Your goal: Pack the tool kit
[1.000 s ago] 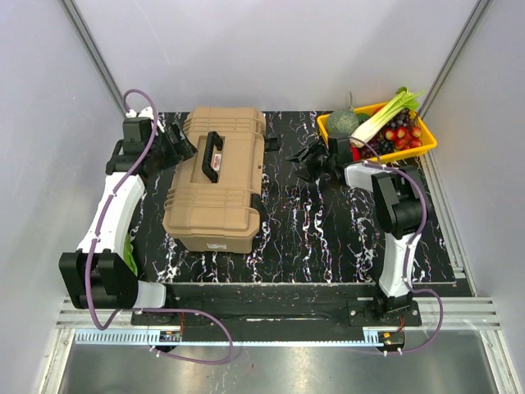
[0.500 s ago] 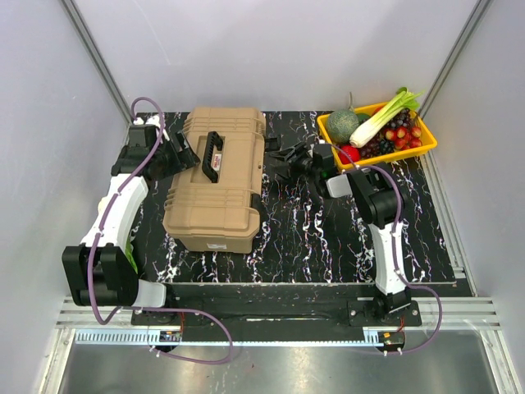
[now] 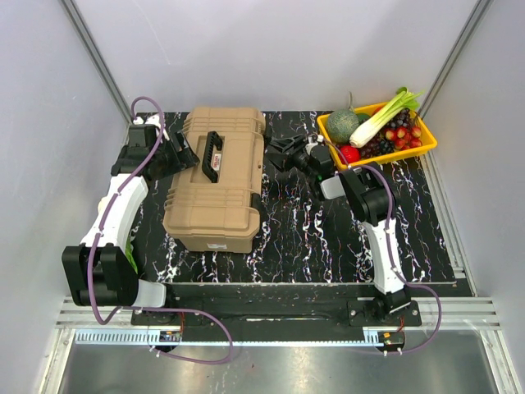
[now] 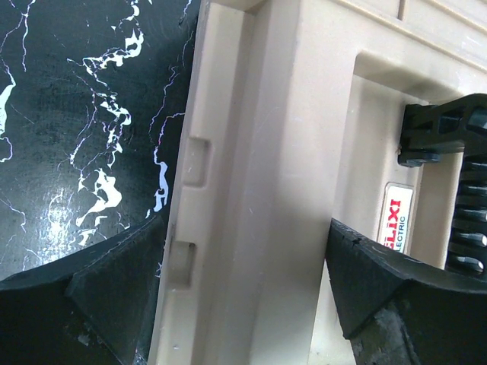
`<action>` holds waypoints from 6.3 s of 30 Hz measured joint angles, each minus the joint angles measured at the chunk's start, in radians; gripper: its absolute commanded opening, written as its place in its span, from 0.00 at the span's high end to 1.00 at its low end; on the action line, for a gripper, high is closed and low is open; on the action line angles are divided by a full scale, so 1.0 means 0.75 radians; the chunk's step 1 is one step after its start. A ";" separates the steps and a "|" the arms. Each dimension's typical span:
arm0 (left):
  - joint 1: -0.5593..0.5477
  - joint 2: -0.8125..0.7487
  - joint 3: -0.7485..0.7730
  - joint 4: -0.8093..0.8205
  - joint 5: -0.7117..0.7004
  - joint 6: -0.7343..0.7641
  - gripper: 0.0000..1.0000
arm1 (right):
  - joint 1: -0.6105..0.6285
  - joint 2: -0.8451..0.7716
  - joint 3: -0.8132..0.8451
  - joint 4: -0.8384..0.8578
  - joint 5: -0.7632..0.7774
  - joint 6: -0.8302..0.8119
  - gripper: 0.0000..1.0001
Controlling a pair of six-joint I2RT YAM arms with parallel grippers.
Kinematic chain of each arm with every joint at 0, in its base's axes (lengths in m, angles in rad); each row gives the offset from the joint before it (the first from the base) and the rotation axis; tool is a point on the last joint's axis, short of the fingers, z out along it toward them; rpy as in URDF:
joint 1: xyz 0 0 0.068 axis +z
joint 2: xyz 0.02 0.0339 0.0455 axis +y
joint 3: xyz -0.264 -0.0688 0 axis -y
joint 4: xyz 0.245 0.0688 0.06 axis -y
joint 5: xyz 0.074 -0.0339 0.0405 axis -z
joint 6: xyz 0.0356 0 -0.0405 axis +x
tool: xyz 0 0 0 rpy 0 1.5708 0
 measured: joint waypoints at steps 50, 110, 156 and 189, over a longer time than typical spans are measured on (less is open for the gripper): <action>-0.003 -0.001 0.011 -0.022 -0.011 0.012 0.12 | 0.040 -0.077 -0.006 0.030 0.160 -0.202 0.35; -0.004 0.058 0.227 -0.018 -0.130 0.112 0.03 | 0.084 -0.065 1.056 -2.101 0.695 -1.581 1.00; 0.022 0.226 0.106 0.215 0.167 0.080 0.44 | 0.132 0.312 1.323 -1.946 0.255 -1.709 1.00; -0.010 -0.268 0.248 -0.057 -0.052 -0.051 0.01 | -0.056 -1.103 0.374 -2.079 0.729 -1.519 0.01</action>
